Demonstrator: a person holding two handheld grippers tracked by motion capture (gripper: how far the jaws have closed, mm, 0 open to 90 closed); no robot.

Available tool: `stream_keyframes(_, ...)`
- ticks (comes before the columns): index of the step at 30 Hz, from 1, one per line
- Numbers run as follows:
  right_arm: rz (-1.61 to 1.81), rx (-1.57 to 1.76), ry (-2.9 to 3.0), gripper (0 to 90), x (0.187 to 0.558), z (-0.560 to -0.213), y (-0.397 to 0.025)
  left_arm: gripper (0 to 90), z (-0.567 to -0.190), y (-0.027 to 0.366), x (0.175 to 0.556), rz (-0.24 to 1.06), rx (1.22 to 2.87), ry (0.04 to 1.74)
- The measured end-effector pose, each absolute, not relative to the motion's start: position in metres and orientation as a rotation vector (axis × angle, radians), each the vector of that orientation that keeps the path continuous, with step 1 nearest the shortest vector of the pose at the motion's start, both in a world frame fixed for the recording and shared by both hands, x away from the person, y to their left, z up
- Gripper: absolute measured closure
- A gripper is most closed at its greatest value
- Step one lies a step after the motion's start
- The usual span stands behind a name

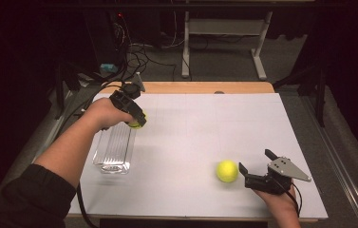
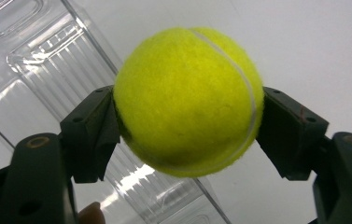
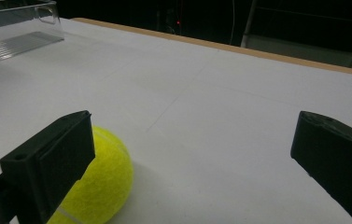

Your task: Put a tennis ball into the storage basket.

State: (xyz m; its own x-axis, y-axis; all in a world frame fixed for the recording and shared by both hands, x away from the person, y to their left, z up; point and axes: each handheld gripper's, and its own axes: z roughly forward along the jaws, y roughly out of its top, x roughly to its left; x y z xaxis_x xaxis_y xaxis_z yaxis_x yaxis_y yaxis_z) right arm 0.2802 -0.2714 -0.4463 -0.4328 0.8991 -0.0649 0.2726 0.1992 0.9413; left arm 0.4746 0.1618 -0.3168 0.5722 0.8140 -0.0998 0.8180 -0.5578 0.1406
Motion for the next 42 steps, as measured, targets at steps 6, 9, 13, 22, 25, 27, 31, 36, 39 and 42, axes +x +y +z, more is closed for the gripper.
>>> stream_keyframes(6,1.246,1.099,1.832,0.0,0.28,-0.447,-0.271,27.4,-0.316,0.172,0.476,-0.031,2.62,1.404)
stream_keyframes(9,1.246,1.098,1.832,0.0,0.28,-0.447,-0.271,27.4,-0.316,0.177,0.476,-0.031,2.614,1.415)
stream_keyframes(13,1.247,1.1,1.832,0.0,0.28,-0.447,-0.271,27.4,-0.316,0.184,0.476,-0.028,2.607,1.433)
stream_keyframes(22,1.242,1.1,1.838,0.0,0.28,-0.447,-0.271,27.4,-0.315,0.2,0.477,-0.016,2.585,1.477)
stream_keyframes(25,1.242,1.097,1.839,0.0,0.281,-0.448,-0.271,27.4,-0.315,0.204,0.477,-0.015,2.58,1.49)
stream_keyframes(27,1.24,1.098,1.839,0.0,0.281,-0.448,-0.271,27.4,-0.316,0.207,0.477,-0.012,2.576,1.498)
stream_keyframes(31,1.24,1.098,1.839,0.0,0.281,-0.448,-0.271,27.4,-0.316,0.212,0.478,-0.012,2.575,1.514)
stream_keyframes(36,1.241,1.1,1.839,0.0,0.281,-0.448,-0.271,27.4,-0.319,0.219,0.479,-0.004,2.564,1.536)
stream_keyframes(39,1.24,1.098,1.84,0.0,0.281,-0.448,-0.271,27.4,-0.319,0.223,0.479,-0.007,2.56,1.545)
stream_keyframes(42,1.241,1.101,1.841,0.0,0.281,-0.448,-0.27,27.4,-0.32,0.226,0.479,-0.007,2.556,1.556)
